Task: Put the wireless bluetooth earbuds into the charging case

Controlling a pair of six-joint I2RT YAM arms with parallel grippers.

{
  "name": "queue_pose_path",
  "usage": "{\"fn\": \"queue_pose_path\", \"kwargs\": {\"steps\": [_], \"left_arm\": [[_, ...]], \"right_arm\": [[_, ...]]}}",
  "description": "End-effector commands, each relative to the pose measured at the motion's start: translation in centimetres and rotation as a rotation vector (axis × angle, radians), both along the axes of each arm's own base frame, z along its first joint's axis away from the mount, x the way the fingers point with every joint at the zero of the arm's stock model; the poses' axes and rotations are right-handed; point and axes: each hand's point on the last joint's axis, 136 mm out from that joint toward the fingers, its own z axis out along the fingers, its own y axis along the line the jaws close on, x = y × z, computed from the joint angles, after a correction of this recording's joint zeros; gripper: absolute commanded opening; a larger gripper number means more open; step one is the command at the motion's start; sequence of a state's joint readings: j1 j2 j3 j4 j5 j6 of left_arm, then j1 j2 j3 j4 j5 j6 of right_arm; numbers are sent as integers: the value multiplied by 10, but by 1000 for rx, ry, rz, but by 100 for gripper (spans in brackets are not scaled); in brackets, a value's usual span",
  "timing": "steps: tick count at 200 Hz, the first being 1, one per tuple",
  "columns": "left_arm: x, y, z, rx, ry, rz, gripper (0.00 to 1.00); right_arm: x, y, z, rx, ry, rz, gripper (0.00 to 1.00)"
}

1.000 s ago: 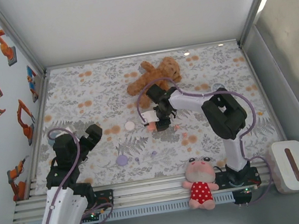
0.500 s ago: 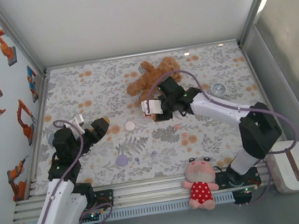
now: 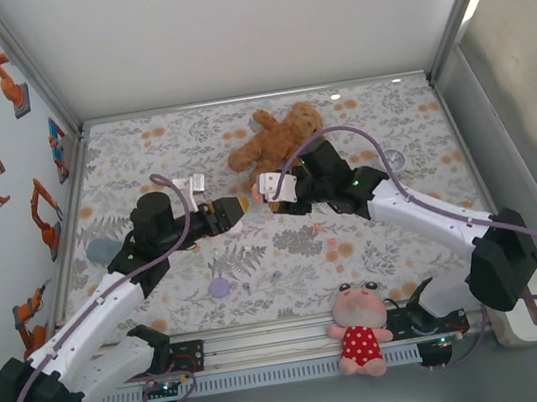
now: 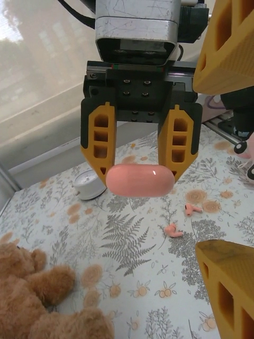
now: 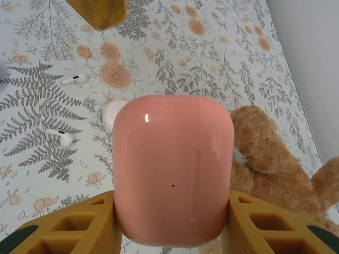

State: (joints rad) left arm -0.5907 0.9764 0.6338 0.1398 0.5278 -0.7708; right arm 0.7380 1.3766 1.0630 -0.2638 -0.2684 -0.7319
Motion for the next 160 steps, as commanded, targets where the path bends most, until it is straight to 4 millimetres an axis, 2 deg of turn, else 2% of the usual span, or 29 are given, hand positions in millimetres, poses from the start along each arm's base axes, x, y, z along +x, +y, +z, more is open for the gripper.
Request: {"fn": "queue_pose_path", "kwargs": {"steps": [1,55,105,160], "left_arm": [[3,-13,12,6,-76,-31,71],[3,-34,5,34,-73,-74,67],[6,-40,4,39,-71,-80,63],[7,-45,5,34,-72,-90,51]], "right_arm": [[-5,3,14,58,-10,-11,45],[-12,3,18,79,-7,-17,45],[-14,4,21,78,-14,-12,45],[-16,7,19,71,-11,-2,45]]}}
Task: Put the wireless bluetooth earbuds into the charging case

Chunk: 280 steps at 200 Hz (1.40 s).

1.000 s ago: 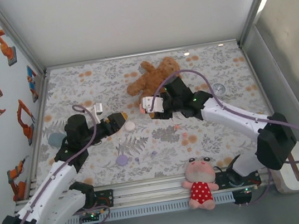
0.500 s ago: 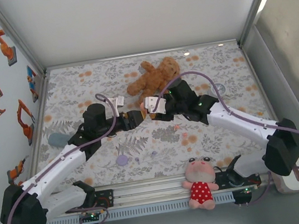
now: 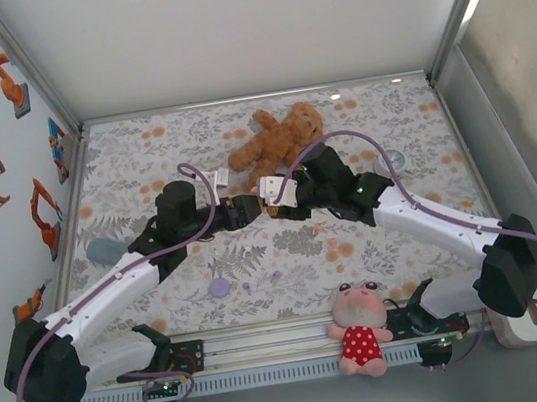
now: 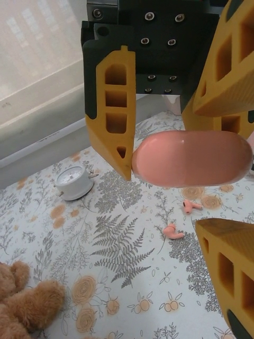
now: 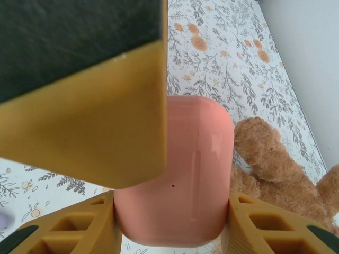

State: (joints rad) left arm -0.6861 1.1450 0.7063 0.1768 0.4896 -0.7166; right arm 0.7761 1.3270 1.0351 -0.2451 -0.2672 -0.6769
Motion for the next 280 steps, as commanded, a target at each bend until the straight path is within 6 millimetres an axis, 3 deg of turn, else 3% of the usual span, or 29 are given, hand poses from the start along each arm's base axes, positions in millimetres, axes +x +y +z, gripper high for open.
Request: {"fn": "queue_pose_path", "kwargs": {"steps": [1,101,188,234,280], "left_arm": [[2,-7,21,-33,-63,-18,50],[0,-12,18,-30,-55,-33,41],[-1,-13,23,-43,-69,-41,27],[0,-10,26,-58,-85,-22,26],[-1,-8,30,-77,-112,-17,23]], "right_arm": [[0,2,8,22,-20,-8,45],[1,3,3,9,-13,-11,45],[-1,5,1,5,8,4,45],[-2,4,2,-7,27,-2,47],[-5,6,9,29,44,4,64]]}}
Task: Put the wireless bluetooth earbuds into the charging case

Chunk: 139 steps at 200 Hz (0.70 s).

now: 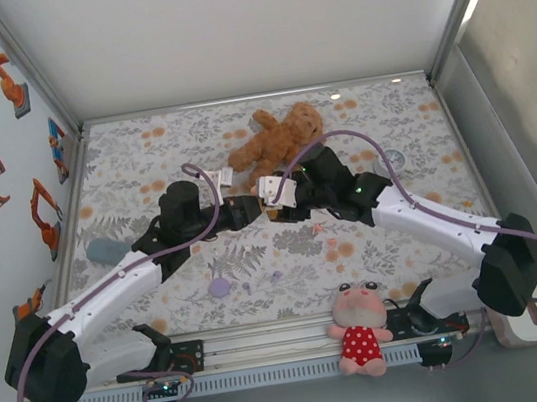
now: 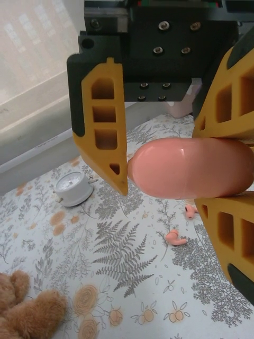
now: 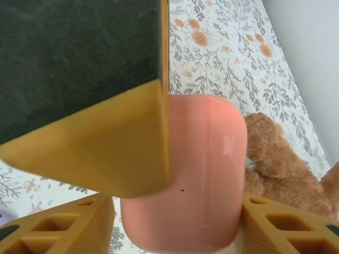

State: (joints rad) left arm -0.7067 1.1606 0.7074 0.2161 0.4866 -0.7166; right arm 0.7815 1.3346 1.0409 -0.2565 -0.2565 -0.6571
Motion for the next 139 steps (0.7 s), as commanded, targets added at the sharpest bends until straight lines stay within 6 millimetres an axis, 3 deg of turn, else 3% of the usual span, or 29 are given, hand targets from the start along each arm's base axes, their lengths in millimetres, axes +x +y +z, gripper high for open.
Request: {"fn": "queue_pose_path", "kwargs": {"steps": [1,57,113,139], "left_arm": [[0,-1,26,-62,-90,1,23],[5,9,29,-93,-158,62,20],[0,23,56,-137,-376,94,19],[-14,21,76,-155,-546,21,20]], "right_arm": [[-6,6,13,37,24,19,64],[-16,-3,35,158,12,18,74],[-20,-28,69,402,8,-40,80],[-19,-41,90,582,13,-62,87]]}}
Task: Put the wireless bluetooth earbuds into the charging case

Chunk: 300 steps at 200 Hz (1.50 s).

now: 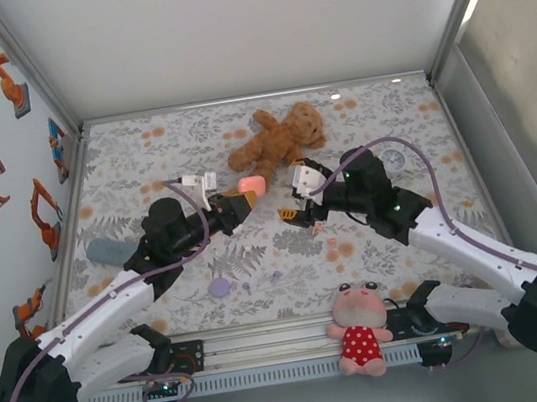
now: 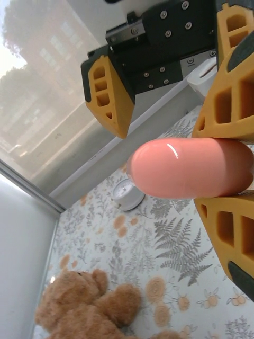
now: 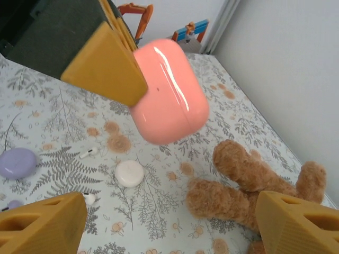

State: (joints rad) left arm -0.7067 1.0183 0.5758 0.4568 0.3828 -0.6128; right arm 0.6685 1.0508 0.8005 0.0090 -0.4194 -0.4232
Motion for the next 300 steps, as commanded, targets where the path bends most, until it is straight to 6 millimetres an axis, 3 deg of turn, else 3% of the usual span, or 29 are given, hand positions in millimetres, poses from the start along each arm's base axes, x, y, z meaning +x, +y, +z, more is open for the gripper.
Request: {"fn": "queue_pose_path", "kwargs": {"steps": [1,28,59,96,115,178,300], "left_arm": [[-14,-1,37,-31,-265,-59,20],[-36,1,60,-95,-520,-123,21],[-50,-3,66,-66,-670,-185,21],[-52,-6,71,-36,-769,-200,23],[-52,-7,75,-34,-797,-201,23],[-52,-12,84,-71,-844,-210,21],[-51,-13,85,-64,-852,-214,20]], "right_arm": [[-2,-4,38,232,-3,4,88],[-2,-17,56,373,-21,-17,99],[-6,-28,77,485,0,12,99],[-27,-20,90,506,35,145,99],[-32,-16,98,518,52,189,99],[-22,2,112,513,61,221,99],[-3,11,117,525,53,175,96]]}}
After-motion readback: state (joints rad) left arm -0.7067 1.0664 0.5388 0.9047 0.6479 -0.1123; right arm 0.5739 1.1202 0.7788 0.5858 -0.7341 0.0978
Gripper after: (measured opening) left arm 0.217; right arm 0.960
